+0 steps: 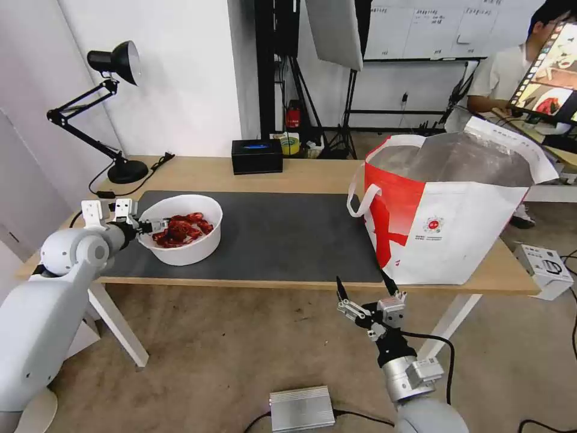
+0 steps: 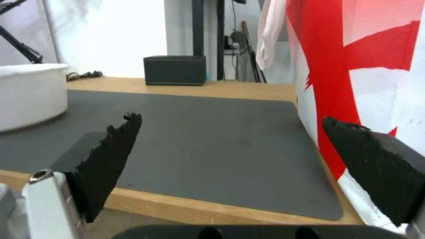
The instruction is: Pick up the trash from the table and place it into the takeout bag.
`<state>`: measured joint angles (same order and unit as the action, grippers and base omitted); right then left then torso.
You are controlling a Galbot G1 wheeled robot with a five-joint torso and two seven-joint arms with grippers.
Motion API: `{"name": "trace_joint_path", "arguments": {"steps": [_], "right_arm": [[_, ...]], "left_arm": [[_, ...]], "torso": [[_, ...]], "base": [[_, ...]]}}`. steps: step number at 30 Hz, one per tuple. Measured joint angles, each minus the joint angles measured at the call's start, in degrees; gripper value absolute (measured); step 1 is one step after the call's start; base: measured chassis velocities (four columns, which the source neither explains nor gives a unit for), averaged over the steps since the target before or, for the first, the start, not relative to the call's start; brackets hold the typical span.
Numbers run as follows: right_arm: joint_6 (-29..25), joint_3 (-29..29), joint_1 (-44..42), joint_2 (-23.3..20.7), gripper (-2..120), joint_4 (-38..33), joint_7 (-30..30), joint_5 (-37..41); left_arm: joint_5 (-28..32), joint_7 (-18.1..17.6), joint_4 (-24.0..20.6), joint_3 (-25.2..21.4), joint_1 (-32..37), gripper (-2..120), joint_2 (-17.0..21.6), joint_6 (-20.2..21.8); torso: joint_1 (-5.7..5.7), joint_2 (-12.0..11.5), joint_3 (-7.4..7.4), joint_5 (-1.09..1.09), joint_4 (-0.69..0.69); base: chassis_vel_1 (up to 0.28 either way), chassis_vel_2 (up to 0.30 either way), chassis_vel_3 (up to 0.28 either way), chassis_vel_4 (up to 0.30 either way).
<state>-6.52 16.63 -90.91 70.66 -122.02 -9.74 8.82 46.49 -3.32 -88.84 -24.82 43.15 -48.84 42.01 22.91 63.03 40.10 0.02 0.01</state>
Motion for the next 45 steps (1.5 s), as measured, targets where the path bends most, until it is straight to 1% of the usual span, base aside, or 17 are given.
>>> {"name": "trace_joint_path", "arguments": {"steps": [1,4,5,7,9,11,13,14,17,21,22,24,26,38,41,44,45], "right_arm": [[0.0,0.0,0.0,0.0,100,0.0,0.0,0.0],[0.0,0.0,0.0,0.0,100,0.0,0.0,0.0],[0.0,0.0,0.0,0.0,100,0.0,0.0,0.0],[0.0,0.0,0.0,0.0,100,0.0,0.0,0.0],[0.0,0.0,0.0,0.0,100,0.0,0.0,0.0],[0.0,0.0,0.0,0.0,100,0.0,0.0,0.0],[0.0,0.0,0.0,0.0,100,0.0,0.0,0.0],[0.0,0.0,0.0,0.0,100,0.0,0.0,0.0],[0.0,0.0,0.0,0.0,100,0.0,0.0,0.0],[0.0,0.0,0.0,0.0,100,0.0,0.0,0.0],[0.0,0.0,0.0,0.0,100,0.0,0.0,0.0],[0.0,0.0,0.0,0.0,100,0.0,0.0,0.0],[0.0,0.0,0.0,0.0,100,0.0,0.0,0.0],[0.0,0.0,0.0,0.0,100,0.0,0.0,0.0],[0.0,0.0,0.0,0.0,100,0.0,0.0,0.0],[0.0,0.0,0.0,0.0,100,0.0,0.0,0.0],[0.0,0.0,0.0,0.0,100,0.0,0.0,0.0]], "left_arm": [[0.0,0.0,0.0,0.0,0.0,96,0.0,0.0],[0.0,0.0,-0.1,0.0,0.2,86,-0.3,0.0],[0.0,0.1,-0.2,0.0,0.3,78,-0.4,0.0],[0.0,0.1,-0.2,0.0,0.3,76,-0.4,0.0],[0.1,0.1,-0.4,0.0,0.5,64,-0.5,0.1],[0.1,0.1,-0.6,-0.1,0.6,60,-0.5,0.1],[0.1,0.1,-1.0,-0.3,0.9,49,-0.6,0.1],[0.1,0.1,-1.0,-0.3,0.9,49,-0.6,0.1],[0.1,0.0,-1.5,-0.7,1.4,33,-0.6,0.1],[0.1,0.0,-1.9,-0.8,1.7,25,-0.6,0.1],[0.1,0.0,-2.0,-0.9,1.8,16,-0.6,0.1],[0.1,0.0,-2.1,-0.9,1.8,14,-0.6,0.1],[0.1,0.0,-2.2,-1.0,1.9,1,-0.6,0.1],[0.5,-0.1,-3.8,-1.4,2.4,0,-0.7,0.1],[4.1,-1.6,-4.9,-1.9,2.8,0,-0.6,0.1],[9.8,-4.4,-7.1,-3.1,4.2,0,-0.4,0.2],[9.8,-4.4,-7.1,-3.1,4.2,0,-0.4,0.2]], "torso": [[0.0,0.0,0.0,0.0,0.0],[0.0,0.0,0.0,0.0,0.0],[0.0,0.0,0.0,-0.01,-0.01],[0.0,0.0,0.01,-0.03,-0.01],[0.0,0.0,0.01,-0.04,-0.01],[0.01,0.0,0.0,-0.04,-0.01],[0.0,0.0,0.01,-0.02,-0.01],[0.0,0.0,0.01,-0.02,-0.01],[0.0,0.0,0.01,-0.02,-0.01],[0.0,0.0,0.01,-0.02,-0.01],[0.0,0.0,0.0,-0.02,-0.01],[0.0,0.0,0.01,-0.02,-0.01],[0.0,0.0,0.0,-0.02,-0.01],[0.01,0.0,0.01,-0.02,-0.01],[0.0,0.0,0.0,-0.02,-0.01],[0.01,0.0,0.01,-0.02,-0.01],[0.01,0.0,0.01,-0.02,-0.01]], "base": [[0.0,0.0,0.0,0.0],[0.0,0.0,0.0,0.0],[0.0,0.0,0.0,0.0],[0.0,0.0,0.0,0.0],[0.0,0.0,0.0,0.0],[0.0,0.0,0.0,0.0],[0.0,0.0,0.0,0.0],[0.0,0.0,0.0,0.0],[0.0,0.0,0.0,0.0],[0.0,0.0,0.0,0.0],[0.0,0.0,0.0,0.0],[0.0,0.0,0.0,0.0],[0.0,0.0,0.0,0.0],[0.0,0.0,0.0,0.0],[0.0,0.0,0.0,0.0],[0.0,0.0,0.0,0.0],[0.0,0.0,0.0,0.0]]}}
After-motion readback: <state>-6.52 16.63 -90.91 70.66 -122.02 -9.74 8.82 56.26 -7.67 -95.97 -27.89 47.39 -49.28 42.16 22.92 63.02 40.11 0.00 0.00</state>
